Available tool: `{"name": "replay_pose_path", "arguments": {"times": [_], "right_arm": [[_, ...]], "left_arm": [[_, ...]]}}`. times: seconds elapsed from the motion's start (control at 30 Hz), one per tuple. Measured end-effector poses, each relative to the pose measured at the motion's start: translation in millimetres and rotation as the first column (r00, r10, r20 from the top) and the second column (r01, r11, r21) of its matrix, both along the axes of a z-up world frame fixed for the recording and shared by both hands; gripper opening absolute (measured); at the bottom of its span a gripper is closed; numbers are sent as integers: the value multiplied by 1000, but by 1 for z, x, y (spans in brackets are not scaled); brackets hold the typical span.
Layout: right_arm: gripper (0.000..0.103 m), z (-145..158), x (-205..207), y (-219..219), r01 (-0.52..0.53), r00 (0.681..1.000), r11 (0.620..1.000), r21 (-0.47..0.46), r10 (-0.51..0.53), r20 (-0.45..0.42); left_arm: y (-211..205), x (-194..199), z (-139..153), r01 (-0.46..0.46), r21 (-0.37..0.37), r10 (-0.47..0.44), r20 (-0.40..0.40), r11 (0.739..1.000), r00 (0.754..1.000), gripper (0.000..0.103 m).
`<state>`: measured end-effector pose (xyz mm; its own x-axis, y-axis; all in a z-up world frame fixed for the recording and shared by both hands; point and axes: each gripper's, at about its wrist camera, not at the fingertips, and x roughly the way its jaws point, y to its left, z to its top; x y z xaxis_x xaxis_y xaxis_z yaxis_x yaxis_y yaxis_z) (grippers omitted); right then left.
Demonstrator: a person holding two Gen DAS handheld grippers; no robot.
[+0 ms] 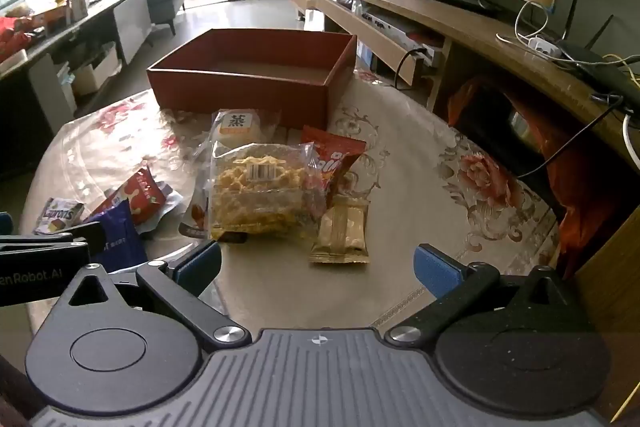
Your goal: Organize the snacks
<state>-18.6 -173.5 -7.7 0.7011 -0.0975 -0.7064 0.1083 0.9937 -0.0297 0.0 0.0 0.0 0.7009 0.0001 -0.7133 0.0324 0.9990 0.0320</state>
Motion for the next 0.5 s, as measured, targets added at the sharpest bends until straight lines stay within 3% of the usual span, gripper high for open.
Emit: {"name": "replay_pose_path", "arguments": {"times": [0.5], "right_arm": [[103, -3, 0, 0, 1, 1000, 1000, -2, -1, -12]], "left_arm": [[0, 1, -6, -1, 2, 1, -8, 1000, 1000, 103]]}}
